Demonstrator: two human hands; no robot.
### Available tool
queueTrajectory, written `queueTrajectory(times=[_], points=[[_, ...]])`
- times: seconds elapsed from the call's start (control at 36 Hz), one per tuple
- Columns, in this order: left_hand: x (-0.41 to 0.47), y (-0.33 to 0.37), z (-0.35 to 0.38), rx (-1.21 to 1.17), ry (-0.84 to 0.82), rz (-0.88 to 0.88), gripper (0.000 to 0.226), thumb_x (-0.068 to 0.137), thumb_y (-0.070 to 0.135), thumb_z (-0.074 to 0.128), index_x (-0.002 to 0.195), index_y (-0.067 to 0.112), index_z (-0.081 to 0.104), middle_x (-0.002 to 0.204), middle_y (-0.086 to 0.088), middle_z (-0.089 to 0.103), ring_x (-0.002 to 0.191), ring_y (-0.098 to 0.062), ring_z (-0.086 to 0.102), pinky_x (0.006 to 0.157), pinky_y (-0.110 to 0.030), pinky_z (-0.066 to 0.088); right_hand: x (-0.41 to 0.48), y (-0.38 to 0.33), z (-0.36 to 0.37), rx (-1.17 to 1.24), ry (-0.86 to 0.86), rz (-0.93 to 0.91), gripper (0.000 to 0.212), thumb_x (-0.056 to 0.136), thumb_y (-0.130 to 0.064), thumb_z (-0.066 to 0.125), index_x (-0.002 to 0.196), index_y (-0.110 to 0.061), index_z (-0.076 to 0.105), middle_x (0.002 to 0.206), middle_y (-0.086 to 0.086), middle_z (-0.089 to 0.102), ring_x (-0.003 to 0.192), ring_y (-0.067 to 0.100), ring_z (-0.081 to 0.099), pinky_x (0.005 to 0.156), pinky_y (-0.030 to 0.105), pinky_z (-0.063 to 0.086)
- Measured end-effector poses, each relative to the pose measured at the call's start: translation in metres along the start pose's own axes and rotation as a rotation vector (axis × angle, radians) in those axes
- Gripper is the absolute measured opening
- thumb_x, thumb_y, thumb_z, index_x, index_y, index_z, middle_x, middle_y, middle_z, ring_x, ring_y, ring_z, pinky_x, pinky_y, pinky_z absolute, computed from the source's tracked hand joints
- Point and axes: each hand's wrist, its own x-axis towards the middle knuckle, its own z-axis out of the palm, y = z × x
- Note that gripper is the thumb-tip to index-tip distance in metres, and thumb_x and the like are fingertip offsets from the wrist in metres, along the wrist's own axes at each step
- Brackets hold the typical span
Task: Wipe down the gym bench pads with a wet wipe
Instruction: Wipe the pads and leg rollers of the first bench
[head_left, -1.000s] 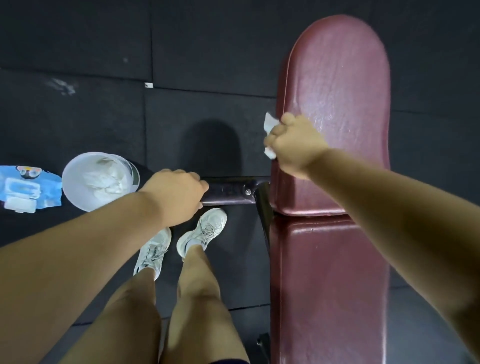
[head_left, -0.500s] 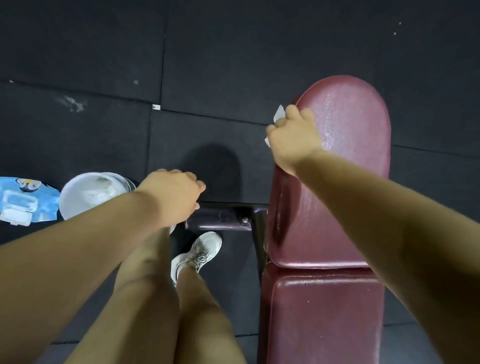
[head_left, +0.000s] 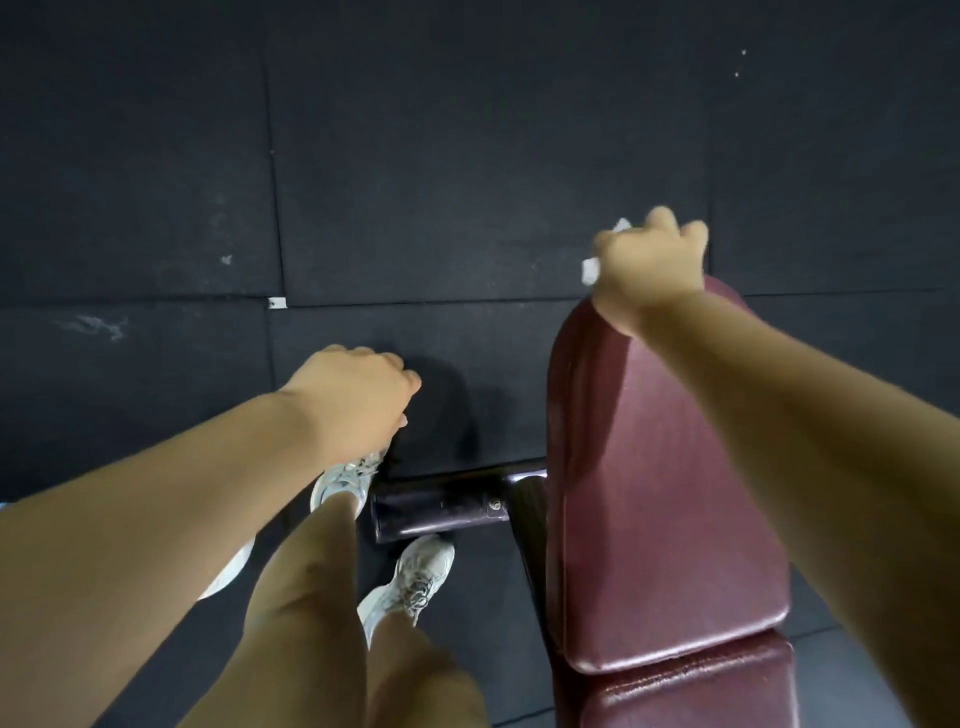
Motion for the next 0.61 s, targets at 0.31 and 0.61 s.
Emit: queueTrajectory(times=[0.31, 0.61], points=[[0.041, -0.008, -0.036, -0.049, -0.042, 0.050, 0.034, 0.097, 0.040, 0.039, 0.126, 0.023, 0.046, 0.115, 0.003, 0.051, 0.106, -0.021, 0.054, 0.084, -0.033, 0.042, -0.022, 0.026, 0.003, 0.297, -0.119, -0.372, 0.022, 0.090, -0.025, 0.050, 0.093, -0.041, 0.064, 0.085, -0.023, 0.054, 0.105, 0.015, 0.039, 0.085, 0.037, 0.023], [0.079, 0.022, -0.081, -0.400, -0.028, 0.042, 0.048, 0.094, 0.054, 0.037, 0.134, 0.026, 0.044, 0.128, 0.008, 0.051, 0.113, -0.016, 0.052, 0.091, -0.033, 0.045, 0.021, 0.071, 0.018, 0.625, -0.149, 0.110, 0.018, 0.093, -0.031, 0.051, 0.085, -0.029, 0.066, 0.087, -0.010, 0.067, 0.089, 0.019, 0.059, 0.076, 0.027, 0.044]])
